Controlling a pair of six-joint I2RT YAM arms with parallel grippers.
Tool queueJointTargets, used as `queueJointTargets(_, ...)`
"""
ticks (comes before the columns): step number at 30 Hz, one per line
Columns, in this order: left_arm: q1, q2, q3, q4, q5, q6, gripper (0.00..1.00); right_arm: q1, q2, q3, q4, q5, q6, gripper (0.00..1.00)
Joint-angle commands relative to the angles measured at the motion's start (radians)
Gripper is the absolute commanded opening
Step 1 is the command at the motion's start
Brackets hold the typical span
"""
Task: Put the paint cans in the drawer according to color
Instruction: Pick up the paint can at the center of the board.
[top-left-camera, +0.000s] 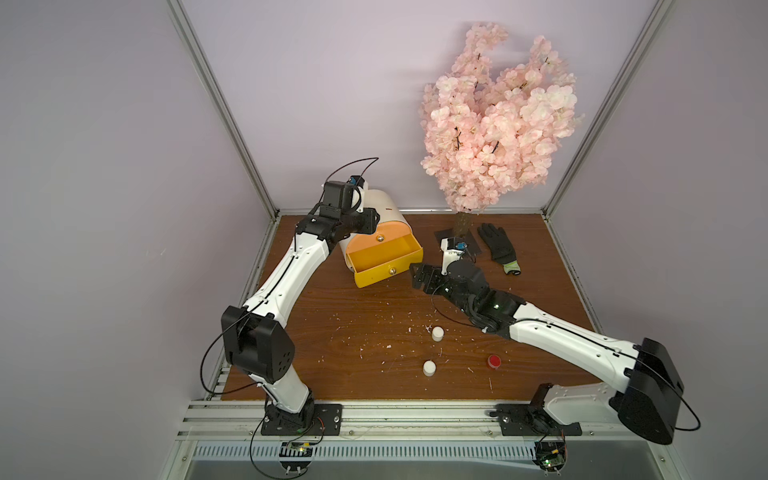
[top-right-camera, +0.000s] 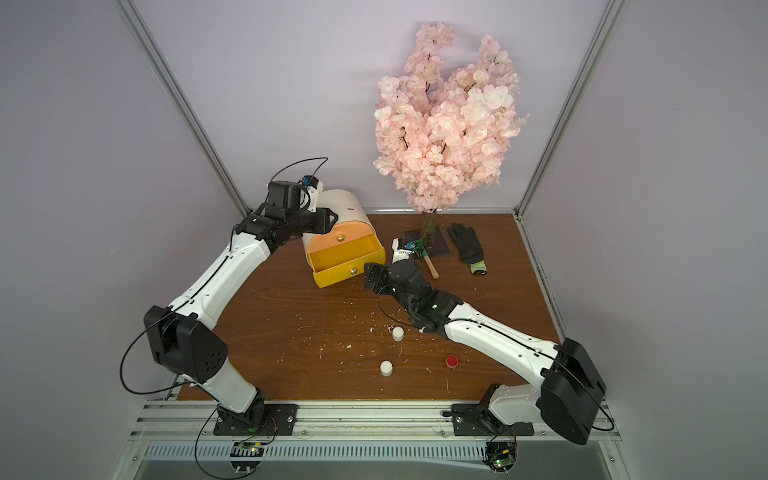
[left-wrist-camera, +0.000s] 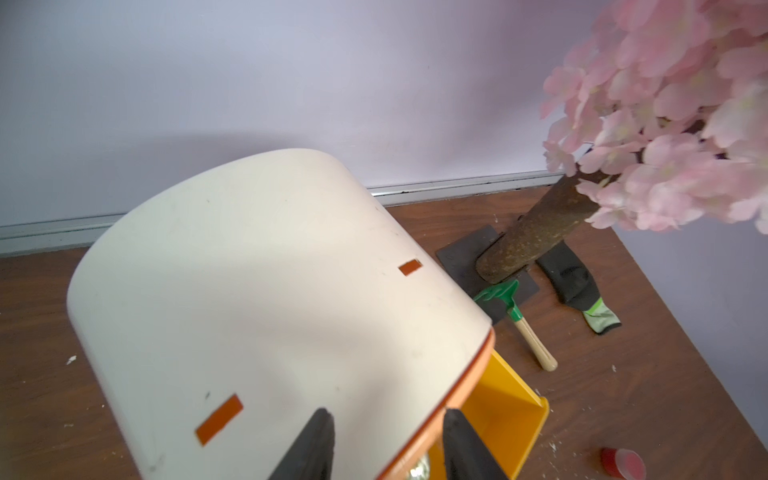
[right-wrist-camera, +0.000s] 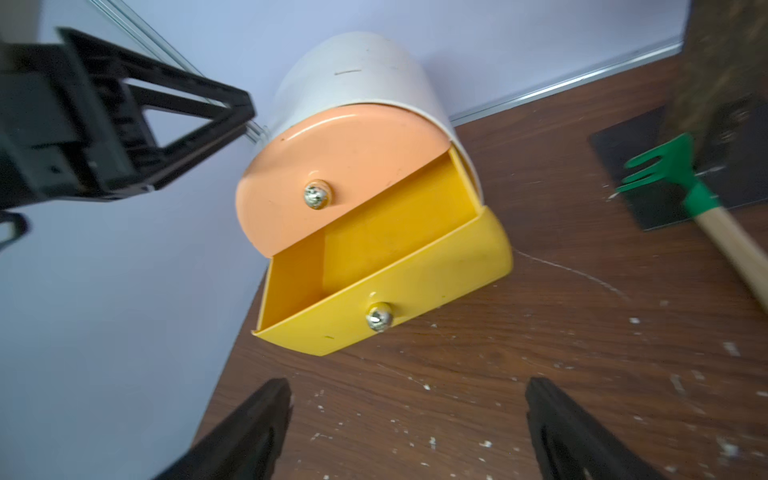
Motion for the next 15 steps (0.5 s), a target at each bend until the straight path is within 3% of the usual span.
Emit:
queueJointTargets(1,-0.035,-0.094,-0.047,-0.047,0.025,0.029,0.49,-0.025,-0.074,-0.026,-0.206,0.095,-0.048,0.99)
queueJointTargets(8,-0.208,-0.278,-0.225,-0.052,-0.025,0.081,0.44,-0.149,-0.2,-0.12,-0.287,0.034,-0.015,0.99)
queueJointTargets(15,-0.451,-0.364,-0.421,-0.087,-0.179,0.091,0.39,-0.248,-0.217,-0.148,-0.356,0.012,-0.002,0.99)
